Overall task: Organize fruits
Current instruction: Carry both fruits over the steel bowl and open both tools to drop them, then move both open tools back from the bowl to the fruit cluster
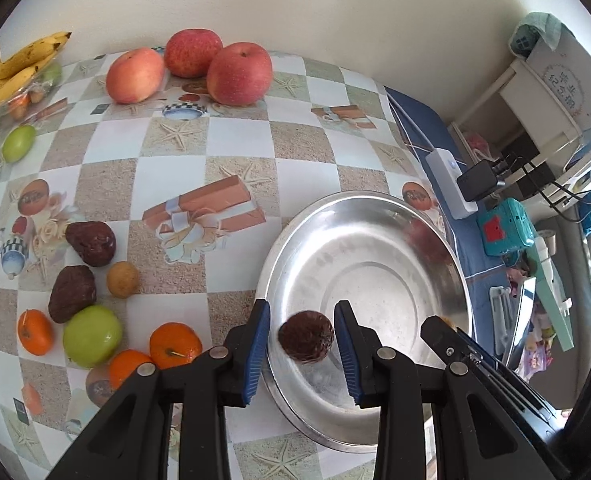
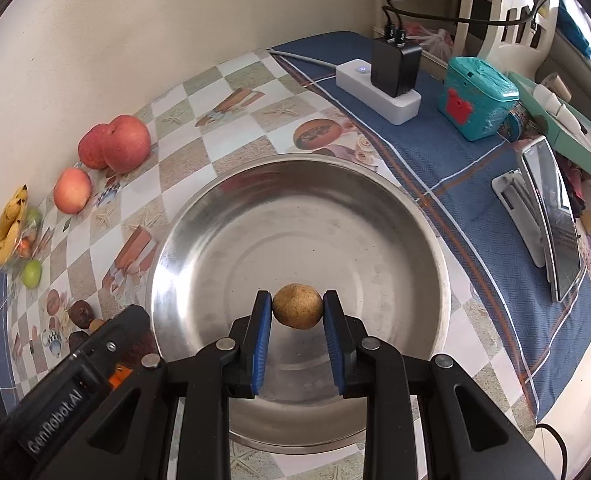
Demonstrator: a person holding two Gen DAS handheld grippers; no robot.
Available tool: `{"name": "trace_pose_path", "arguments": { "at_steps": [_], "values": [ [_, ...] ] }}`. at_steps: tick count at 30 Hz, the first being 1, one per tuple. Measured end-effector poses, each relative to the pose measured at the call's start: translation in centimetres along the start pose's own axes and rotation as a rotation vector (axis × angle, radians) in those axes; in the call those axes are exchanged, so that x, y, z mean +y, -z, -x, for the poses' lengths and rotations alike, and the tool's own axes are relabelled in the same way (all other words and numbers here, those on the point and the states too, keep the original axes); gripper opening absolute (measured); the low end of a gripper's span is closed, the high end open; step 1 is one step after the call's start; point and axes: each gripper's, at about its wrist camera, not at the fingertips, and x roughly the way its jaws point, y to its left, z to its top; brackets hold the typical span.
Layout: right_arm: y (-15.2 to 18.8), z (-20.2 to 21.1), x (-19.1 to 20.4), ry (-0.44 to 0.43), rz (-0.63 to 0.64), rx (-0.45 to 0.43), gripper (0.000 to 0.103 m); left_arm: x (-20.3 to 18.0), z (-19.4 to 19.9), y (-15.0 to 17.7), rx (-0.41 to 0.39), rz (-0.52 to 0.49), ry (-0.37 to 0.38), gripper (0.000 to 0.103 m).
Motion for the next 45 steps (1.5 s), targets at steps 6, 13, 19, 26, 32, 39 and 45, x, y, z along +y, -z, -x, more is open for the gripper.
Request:
{"name": "trace_pose_path", "arguments": {
  "at_steps": [6, 13, 19, 26, 32, 39, 45],
  "values": [
    [-0.1, 0.2, -0.1, -0.004, -0.013, -0.003, 0.030, 1.0, 0.1, 0.3, 0.006, 0.015, -0.019, 0.042],
    [0.2, 0.3, 0.7, 0.002, 0.007, -0.004, 0.047, 3.4, 1.2, 0.4, -0.018, 0.045, -0.101, 0.074],
    [0.5, 0.2, 1.7, 0.010, 0.043, -0.003, 0.068, 5.0, 2.3, 0.5, -0.065, 0.042, -0.196, 0.099],
    [1.2, 0.0, 2.7, 0.007, 0.083, -0.003, 0.084, 7.8, 3.8, 0.8, -0.108, 0.102, -0.234, 0.103],
    [1.7, 0.5, 3.6, 0.018, 0.123, -0.061, 0.088, 9.5, 5.8, 1.4, -0.180, 0.126, -0.261, 0.103],
    [2.4, 1.0, 4.7, 0.009, 0.175, -0.110, 0.088, 10.7, 8.0, 2.4, -0.274, 0.101, -0.296, 0.103],
    [3.0, 0.6, 5.4, -0.023, 0.199, -0.104, 0.089, 12.2, 9.7, 3.1, -0.304, 0.108, -0.302, 0.103]
  ]
}}
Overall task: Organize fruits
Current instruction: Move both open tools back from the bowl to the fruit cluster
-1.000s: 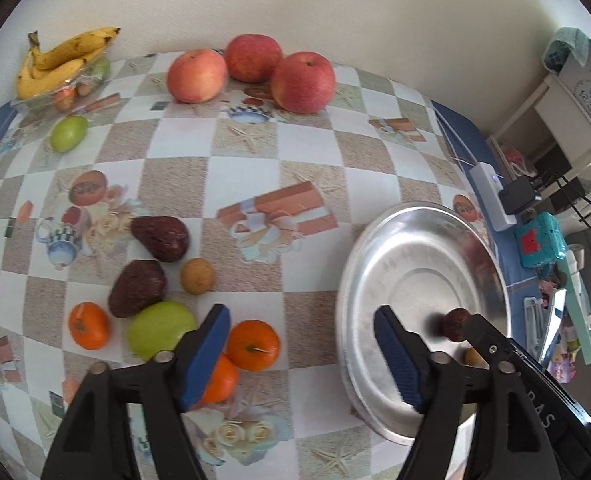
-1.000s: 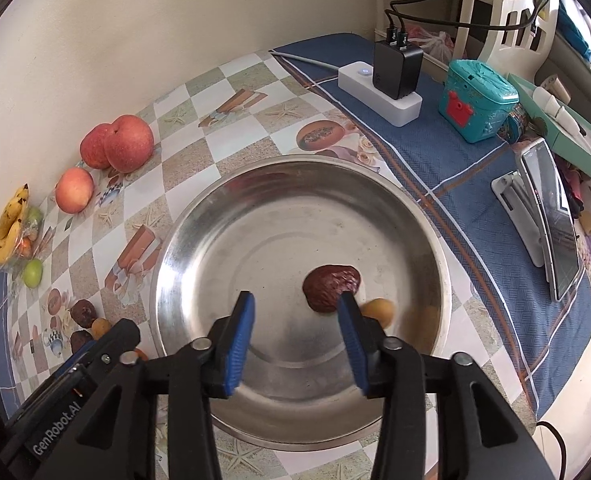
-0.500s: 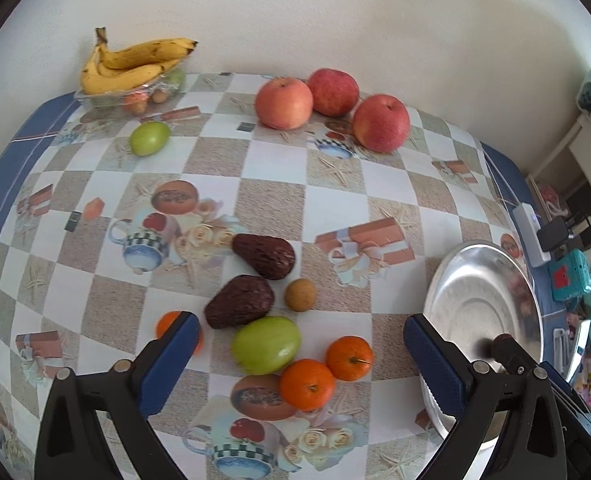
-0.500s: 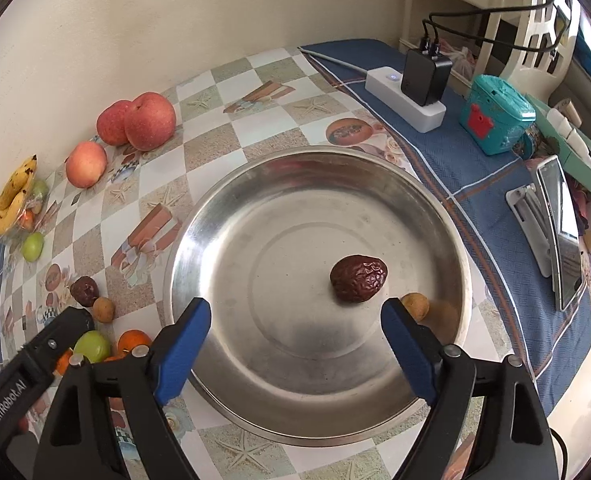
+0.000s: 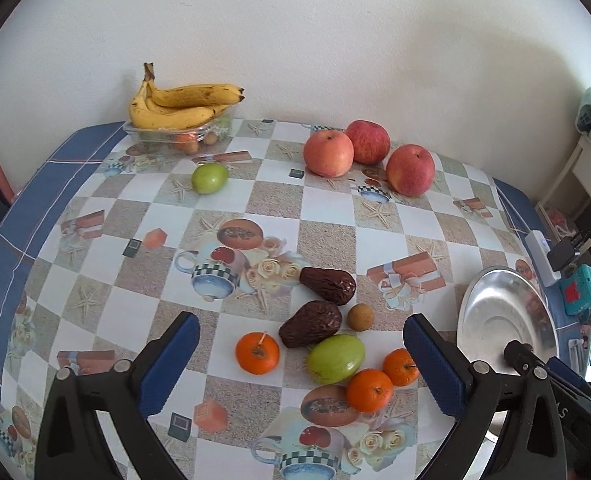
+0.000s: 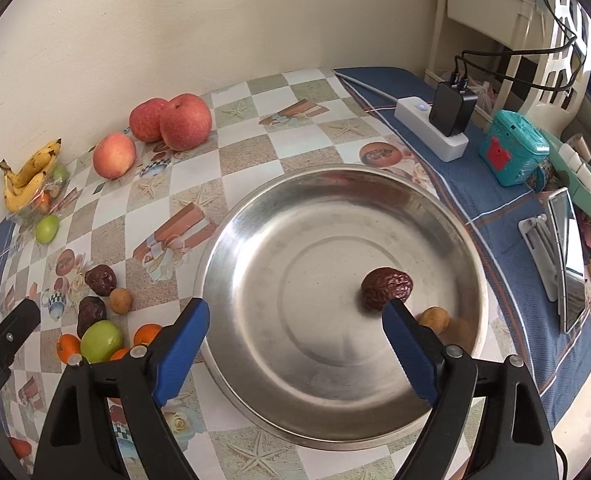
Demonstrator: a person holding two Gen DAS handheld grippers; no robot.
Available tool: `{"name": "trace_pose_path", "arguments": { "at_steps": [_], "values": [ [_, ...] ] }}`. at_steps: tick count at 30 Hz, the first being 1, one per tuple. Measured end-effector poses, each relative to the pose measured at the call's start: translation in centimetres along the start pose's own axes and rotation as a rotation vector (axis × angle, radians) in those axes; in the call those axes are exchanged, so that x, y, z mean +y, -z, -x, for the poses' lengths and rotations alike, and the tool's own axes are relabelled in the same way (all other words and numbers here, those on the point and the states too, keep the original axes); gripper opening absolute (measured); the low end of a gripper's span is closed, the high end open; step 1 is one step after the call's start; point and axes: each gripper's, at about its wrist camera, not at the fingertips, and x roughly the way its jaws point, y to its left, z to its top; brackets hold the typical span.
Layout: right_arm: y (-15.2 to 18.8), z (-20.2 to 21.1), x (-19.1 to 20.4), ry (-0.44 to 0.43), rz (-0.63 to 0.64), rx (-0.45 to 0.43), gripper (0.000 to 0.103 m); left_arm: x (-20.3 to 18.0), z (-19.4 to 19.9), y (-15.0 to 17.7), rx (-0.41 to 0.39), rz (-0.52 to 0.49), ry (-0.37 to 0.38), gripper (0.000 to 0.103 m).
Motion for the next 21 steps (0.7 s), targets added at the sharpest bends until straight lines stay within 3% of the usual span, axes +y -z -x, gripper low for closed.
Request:
{"name": "trace_pose_path", "arguments": {
  "at_steps": [13, 17, 21],
  "values": [
    [0.6, -1.0, 1.6, -0.074, 0.020, 0.053, 0.089, 2.4, 0.1, -0.2, 0.016, 0.060, 0.047, 0.103],
    [0.6, -0.8, 2.6, -0.059, 0.067, 0.018, 0.089, 3.1, -0.3, -0.3, 0.029, 0.076, 0.049, 0.103],
    [0.6, -0.5, 3.8, -0.119, 0.091, -0.007, 0.089, 3.8, -0.5, -0.5, 0.031, 0.088, 0.059, 0.103]
  ]
}}
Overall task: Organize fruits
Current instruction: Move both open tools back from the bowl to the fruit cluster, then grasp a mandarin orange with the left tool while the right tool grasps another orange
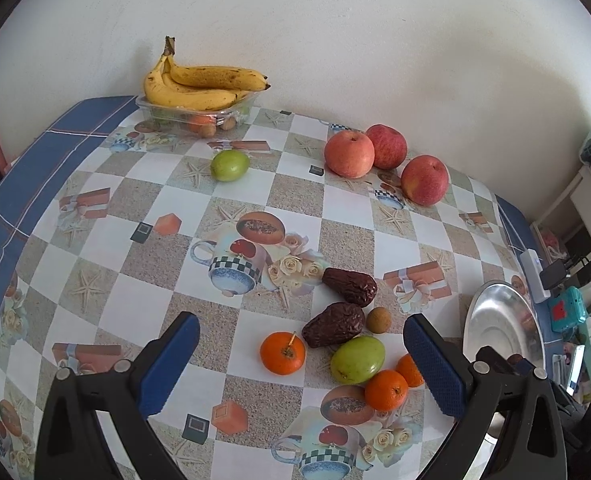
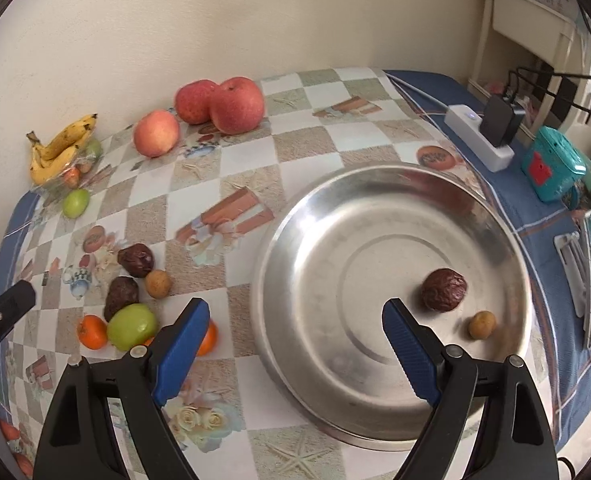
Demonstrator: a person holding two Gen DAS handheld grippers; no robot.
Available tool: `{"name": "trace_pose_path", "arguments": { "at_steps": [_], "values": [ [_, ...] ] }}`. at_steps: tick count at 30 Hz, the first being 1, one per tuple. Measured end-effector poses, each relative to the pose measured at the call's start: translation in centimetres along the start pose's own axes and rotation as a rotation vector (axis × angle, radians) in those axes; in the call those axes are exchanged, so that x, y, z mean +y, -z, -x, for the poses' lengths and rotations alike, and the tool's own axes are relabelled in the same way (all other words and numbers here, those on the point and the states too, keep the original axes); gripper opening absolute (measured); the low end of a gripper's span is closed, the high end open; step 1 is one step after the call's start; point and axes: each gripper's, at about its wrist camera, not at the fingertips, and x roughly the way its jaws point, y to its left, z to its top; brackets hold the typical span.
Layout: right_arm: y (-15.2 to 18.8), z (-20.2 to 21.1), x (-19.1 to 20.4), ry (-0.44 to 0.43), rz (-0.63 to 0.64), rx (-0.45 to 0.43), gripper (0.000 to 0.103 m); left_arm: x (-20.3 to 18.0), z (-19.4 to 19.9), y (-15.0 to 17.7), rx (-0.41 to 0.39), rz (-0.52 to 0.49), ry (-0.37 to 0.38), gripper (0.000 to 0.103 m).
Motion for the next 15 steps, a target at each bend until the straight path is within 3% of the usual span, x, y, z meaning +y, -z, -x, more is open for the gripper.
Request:
{"name": "trace_pose_path", "arguments": {
  "at_steps": [9, 11, 13, 15],
  "values": [
    [0.3, -0.2, 4.3, -0.147, 0.069, -0.002, 0.088, 1.2, 0.0, -0.5, -0.011, 0.041, 0.026, 0.103],
    [0.3, -0.2, 4.9, -0.165, 0.080, -0.002, 0.082, 1.5, 0.0, -0.6, -0.018, 0.050, 0.013, 0.103],
    [0.3, -0.4, 5.2, -0.164, 0.090, 0.000, 0.066, 1.6, 0.0, -0.8, -0.029, 0.054, 0.012, 0.102],
    [0.3, -0.7, 5.3, -0.164, 0.094, 0.009, 0.064, 1.6, -0.2, -0.9, -0.031, 0.050, 0.017, 0.102]
  ]
}}
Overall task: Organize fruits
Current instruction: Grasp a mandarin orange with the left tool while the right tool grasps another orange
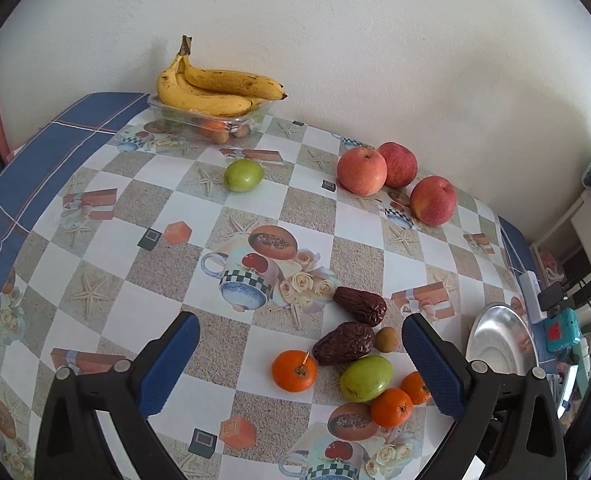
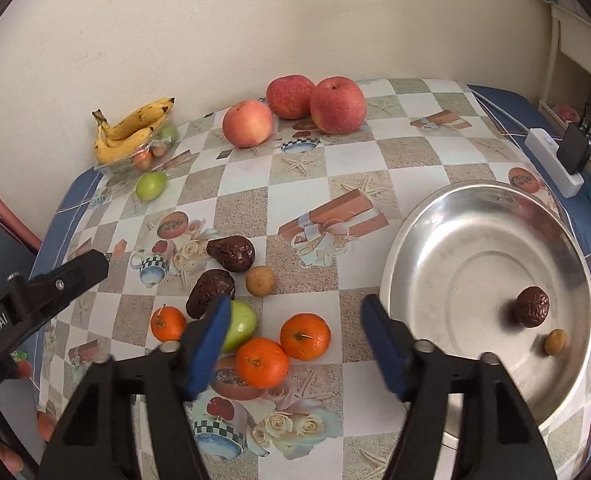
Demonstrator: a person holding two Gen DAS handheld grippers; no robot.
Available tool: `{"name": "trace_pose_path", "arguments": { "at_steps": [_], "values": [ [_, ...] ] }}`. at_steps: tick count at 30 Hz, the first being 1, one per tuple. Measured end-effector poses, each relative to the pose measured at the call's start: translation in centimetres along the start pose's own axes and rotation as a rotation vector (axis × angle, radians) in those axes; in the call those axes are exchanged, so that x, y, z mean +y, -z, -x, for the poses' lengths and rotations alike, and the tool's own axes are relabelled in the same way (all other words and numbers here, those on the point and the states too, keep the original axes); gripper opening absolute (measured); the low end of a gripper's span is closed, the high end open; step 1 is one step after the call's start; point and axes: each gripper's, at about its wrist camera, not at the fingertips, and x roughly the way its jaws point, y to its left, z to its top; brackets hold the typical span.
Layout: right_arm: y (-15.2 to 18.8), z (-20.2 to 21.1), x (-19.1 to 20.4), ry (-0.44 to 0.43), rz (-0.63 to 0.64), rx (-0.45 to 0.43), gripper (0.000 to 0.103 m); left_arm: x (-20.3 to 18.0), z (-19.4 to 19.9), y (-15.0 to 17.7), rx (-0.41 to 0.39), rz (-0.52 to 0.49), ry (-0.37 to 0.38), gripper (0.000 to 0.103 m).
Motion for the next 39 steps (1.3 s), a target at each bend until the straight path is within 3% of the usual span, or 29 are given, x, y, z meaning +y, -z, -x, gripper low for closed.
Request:
{"name": "trace_pose_path", "arguments": {
  "at_steps": [3, 6, 10, 22, 25, 27, 32, 39],
  "values": [
    [0.1, -0.8, -0.2, 0.006, -0.007, 0.019, 0.058, -0.2, -0.6, 0.1, 0.012, -0.010, 0.005, 0.100],
    [0.3, -1.5, -0.3, 0.020, -0.010, 0.037, 0.053, -0.4, -1.7, 0.5, 0.052, -0.018, 0.009, 0.089],
    [0.5, -2.6, -0.6, 0.032, -0.028, 0.070, 0.052, -0.3, -4.0, 1.5, 0.141, -0.014, -0.011, 0.066],
    [1.0, -5.1, -1.3, 0.023, -0.056, 0.136, 0.046, 0.9, -7.5, 3.3, 0.269, 0.061, 0.002, 0.039],
    [1.0, -5.1, -1.3, 0.012, -0.063, 0.140, 0.044, 0.8, -7.5, 3.3, 0.273, 0.066, 0.001, 0.039],
    [1.0, -5.1, -1.3, -0.009, -0.072, 0.143, 0.037, 0.9, -7.4, 3.4, 0.278, 0.067, 0.002, 0.039],
    [1.0, -5.0, -1.3, -0.016, -0.081, 0.147, 0.036, 1.4, -7.1, 3.1, 0.282, 0.096, -0.018, 0.038],
    [0.7, -4.2, -1.6, -0.004, -0.095, 0.129, 0.035, 2.2, -5.3, 1.7, 0.212, 0.113, -0.046, 0.038]
  ]
}}
